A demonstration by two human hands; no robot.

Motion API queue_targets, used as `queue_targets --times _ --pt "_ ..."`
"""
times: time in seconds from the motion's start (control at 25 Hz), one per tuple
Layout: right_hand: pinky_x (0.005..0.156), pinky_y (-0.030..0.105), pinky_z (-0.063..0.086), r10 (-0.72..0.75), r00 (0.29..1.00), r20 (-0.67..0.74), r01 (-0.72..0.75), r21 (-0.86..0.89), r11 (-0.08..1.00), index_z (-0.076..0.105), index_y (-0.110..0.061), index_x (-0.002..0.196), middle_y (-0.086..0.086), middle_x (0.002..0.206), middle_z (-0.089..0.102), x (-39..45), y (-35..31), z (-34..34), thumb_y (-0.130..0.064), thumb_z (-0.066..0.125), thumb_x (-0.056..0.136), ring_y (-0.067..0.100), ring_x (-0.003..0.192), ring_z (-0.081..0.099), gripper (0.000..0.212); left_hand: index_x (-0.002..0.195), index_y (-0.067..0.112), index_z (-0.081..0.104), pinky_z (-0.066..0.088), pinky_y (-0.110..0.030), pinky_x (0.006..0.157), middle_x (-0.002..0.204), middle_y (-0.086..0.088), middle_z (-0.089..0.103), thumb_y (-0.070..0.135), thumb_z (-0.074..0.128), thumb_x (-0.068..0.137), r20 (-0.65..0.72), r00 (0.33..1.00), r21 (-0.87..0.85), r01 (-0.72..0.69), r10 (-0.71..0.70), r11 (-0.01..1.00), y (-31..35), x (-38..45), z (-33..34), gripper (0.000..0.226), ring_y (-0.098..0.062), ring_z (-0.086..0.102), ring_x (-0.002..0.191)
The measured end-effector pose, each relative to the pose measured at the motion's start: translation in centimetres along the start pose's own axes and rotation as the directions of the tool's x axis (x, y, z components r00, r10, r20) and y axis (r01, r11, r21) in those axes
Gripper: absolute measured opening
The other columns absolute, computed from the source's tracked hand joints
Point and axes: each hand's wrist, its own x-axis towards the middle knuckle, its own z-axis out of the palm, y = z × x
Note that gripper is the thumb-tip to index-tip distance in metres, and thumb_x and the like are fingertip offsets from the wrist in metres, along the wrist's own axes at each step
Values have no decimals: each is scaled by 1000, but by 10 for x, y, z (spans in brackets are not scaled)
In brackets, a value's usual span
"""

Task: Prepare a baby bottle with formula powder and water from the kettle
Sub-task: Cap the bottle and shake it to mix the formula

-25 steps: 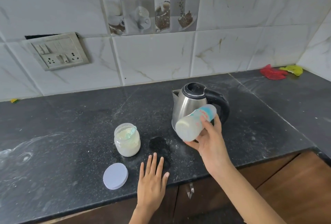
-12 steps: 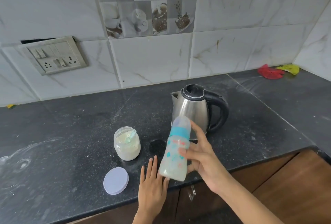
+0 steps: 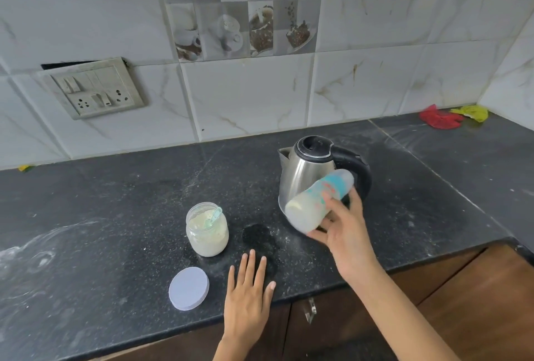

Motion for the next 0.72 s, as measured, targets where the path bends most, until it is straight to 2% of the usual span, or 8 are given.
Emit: queue_targets --times 0.04,0.08,0.2,0.24,0.36,0.4,0.56,0.72 --pt "65 48 60 -1 999 -43 1 19 1000 39 -41 137 7 126 61 4 1 -1 -14 66 84 22 94 73 66 141 19 43 7 -39 114 150 -6 36 46 25 98 11 1000 -4 3 -3 1000 1 1 -3 54 -25 31 140" --pt "65 48 59 31 999 -24 -31 -12 999 38 -41 138 6 125 61 3 8 -3 -14 67 82 23 94 73 69 141 19 42 7 -38 114 151 -6 36 47 25 98 22 1000 -2 -2 2 1000 1 1 -5 54 -25 32 140" --pt "68 52 58 183 973 141 -161 -158 974 41 -39 139 10 122 65 -21 24 -2 -14 74 70 30 99 71 80 142 19 41 12 -39 113 149 -5 38 46 21 99 22 1000 0 -18 18 1000 0 1 -6 53 -25 36 138" --pt "68 52 58 174 976 132 -153 -154 976 41 -38 139 11 123 64 -19 24 -7 -15 74 70 32 99 71 80 142 19 40 12 -39 113 150 -5 37 46 21 100 24 1000 3 -14 14 1000 1 0 -6 54 -24 35 138" --pt "66 48 59 66 996 -53 -65 24 998 36 -40 142 9 132 58 -3 6 -16 -17 66 82 30 103 68 71 143 20 40 6 -38 114 152 -5 34 48 19 100 26 1000 8 14 -14 1000 2 0 -4 55 -23 30 141" --pt "67 48 59 71 997 -40 -71 15 997 35 -42 142 9 132 57 -3 6 -16 -17 65 83 29 104 68 71 143 20 40 6 -38 114 152 -5 34 48 18 100 28 999 10 20 -20 1000 2 0 -4 55 -22 30 141" --pt "70 50 59 233 955 185 -199 -185 962 43 -37 137 8 118 67 -31 28 -5 -11 72 70 29 100 71 77 142 16 40 17 -42 110 149 -8 39 44 9 101 63 998 -1 -13 13 1000 2 0 -7 59 -26 36 137" --pt "70 44 60 182 957 227 -176 -48 983 46 -33 137 5 108 73 -23 13 -10 -12 74 75 25 99 71 71 144 19 37 15 -42 111 151 -6 36 46 14 101 44 999 10 17 -18 1000 4 1 -5 56 -24 31 140"
